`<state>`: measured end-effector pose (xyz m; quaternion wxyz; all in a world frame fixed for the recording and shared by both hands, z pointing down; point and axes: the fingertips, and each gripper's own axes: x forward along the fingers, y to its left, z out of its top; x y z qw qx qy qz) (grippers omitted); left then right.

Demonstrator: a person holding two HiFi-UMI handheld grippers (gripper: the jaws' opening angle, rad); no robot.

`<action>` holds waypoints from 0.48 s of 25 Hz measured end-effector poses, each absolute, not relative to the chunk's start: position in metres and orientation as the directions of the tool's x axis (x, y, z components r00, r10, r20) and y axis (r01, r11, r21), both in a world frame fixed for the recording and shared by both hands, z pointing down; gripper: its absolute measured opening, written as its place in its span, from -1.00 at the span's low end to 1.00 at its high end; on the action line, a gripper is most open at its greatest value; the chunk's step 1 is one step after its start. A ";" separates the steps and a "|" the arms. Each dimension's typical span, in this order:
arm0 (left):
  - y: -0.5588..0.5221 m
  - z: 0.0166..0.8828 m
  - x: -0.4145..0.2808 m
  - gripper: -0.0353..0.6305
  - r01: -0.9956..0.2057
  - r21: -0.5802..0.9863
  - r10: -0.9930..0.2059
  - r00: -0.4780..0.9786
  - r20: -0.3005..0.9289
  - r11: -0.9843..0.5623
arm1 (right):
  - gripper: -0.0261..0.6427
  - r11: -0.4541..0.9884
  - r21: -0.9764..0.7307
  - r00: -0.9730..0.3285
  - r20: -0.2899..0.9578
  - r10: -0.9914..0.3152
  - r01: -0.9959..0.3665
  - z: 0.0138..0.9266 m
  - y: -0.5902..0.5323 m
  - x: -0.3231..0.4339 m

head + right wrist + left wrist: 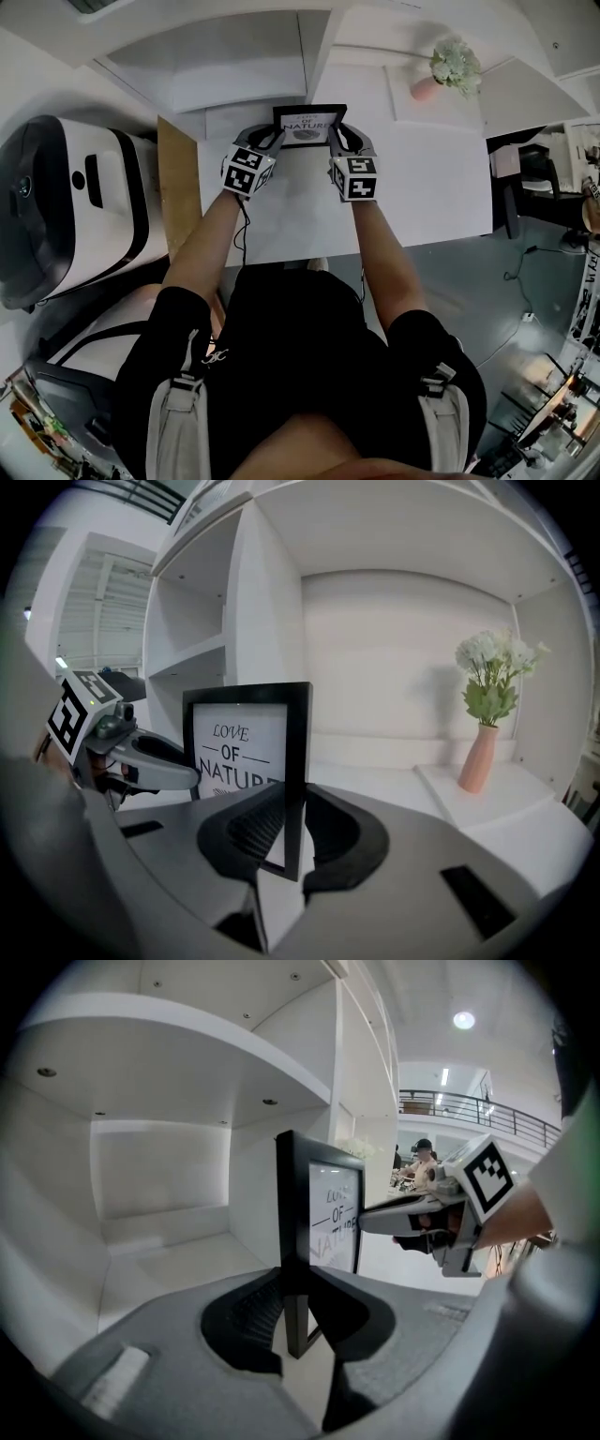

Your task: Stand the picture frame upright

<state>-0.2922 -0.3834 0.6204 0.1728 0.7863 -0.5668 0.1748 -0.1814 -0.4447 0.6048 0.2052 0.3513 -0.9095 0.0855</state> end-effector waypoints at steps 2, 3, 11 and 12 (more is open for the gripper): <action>-0.384 0.620 -0.292 -0.62 -0.952 0.069 -0.833 0.296 0.468 -0.299 | -0.72 0.734 -0.015 -0.667 0.429 -0.609 -0.679 0.605 -0.445 -0.181; -0.384 0.620 -0.292 -0.62 -0.953 0.070 -0.834 0.292 0.468 -0.295 | -0.72 0.732 -0.015 -0.666 0.429 -0.611 -0.681 0.605 -0.445 -0.181; -0.375 0.605 -0.302 -0.38 -0.973 0.145 -0.870 0.225 0.439 -0.178 | -0.55 0.710 -0.037 -0.665 0.389 -0.637 -0.703 0.595 -0.443 -0.178; -0.372 0.601 -0.304 -0.37 -0.975 0.150 -0.877 0.214 0.430 -0.164 | -0.53 0.706 -0.054 -0.670 0.376 -0.641 -0.706 0.591 -0.442 -0.175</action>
